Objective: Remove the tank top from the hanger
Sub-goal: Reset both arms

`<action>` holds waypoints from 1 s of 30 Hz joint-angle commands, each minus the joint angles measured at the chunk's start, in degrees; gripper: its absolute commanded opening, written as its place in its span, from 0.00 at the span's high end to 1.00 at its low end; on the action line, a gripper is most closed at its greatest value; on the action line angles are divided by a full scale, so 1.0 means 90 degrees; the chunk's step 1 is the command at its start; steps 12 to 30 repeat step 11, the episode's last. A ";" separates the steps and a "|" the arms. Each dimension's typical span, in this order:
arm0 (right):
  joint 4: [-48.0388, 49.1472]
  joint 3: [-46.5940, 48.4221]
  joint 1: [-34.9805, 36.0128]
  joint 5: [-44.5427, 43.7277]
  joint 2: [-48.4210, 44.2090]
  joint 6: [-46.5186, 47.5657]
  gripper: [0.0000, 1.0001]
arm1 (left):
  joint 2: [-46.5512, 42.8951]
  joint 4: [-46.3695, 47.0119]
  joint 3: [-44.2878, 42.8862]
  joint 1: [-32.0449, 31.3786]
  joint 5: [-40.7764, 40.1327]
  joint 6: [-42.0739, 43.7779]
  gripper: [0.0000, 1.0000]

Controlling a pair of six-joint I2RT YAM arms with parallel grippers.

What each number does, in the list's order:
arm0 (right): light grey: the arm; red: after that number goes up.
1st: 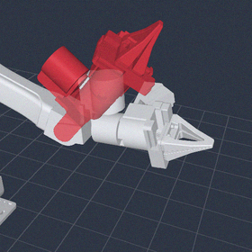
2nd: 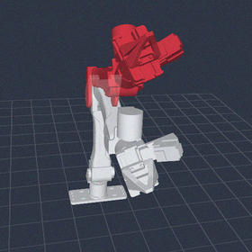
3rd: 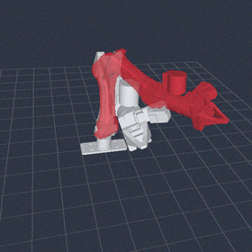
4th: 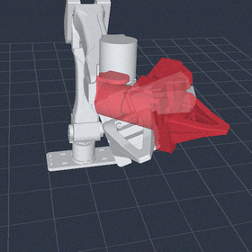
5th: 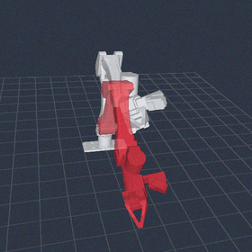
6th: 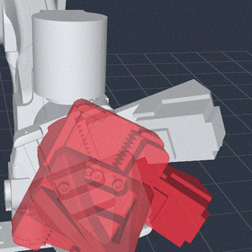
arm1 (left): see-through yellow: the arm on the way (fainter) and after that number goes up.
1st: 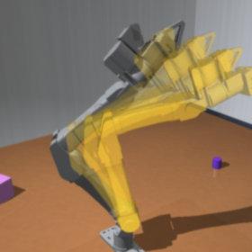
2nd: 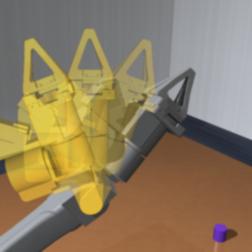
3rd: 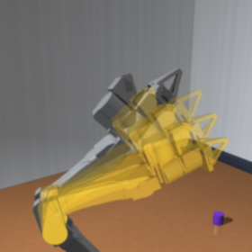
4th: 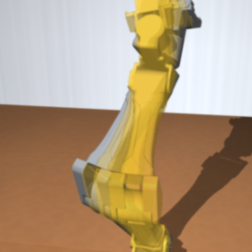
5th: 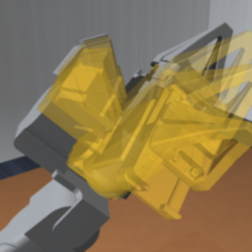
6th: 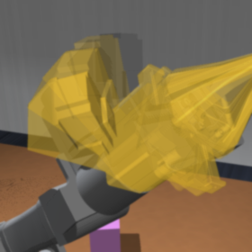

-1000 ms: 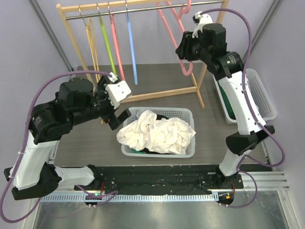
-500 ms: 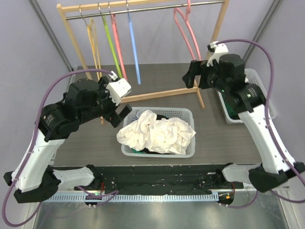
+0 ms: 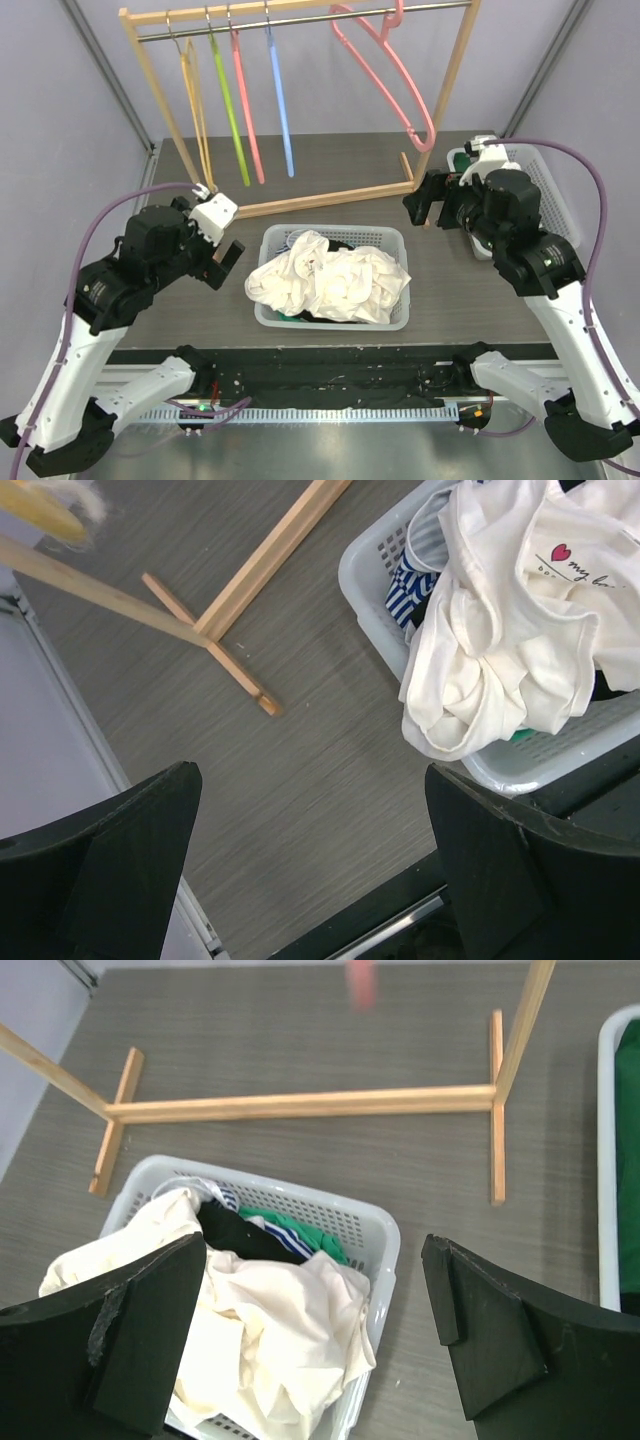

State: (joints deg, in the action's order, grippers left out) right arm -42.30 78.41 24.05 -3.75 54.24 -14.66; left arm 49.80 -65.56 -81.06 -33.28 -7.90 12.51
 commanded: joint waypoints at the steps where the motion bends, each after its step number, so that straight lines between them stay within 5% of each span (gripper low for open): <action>1: 0.0412 -0.0556 0.0032 -0.0072 -0.0225 -0.0295 0.00 | 0.0111 0.0546 0.0168 0.0289 0.0272 -0.0247 0.00; 30: 0.1184 -0.1339 0.0032 -0.0003 -0.0255 -0.0208 0.00 | 0.0306 0.0468 -0.0007 0.0592 0.0712 -0.0316 0.00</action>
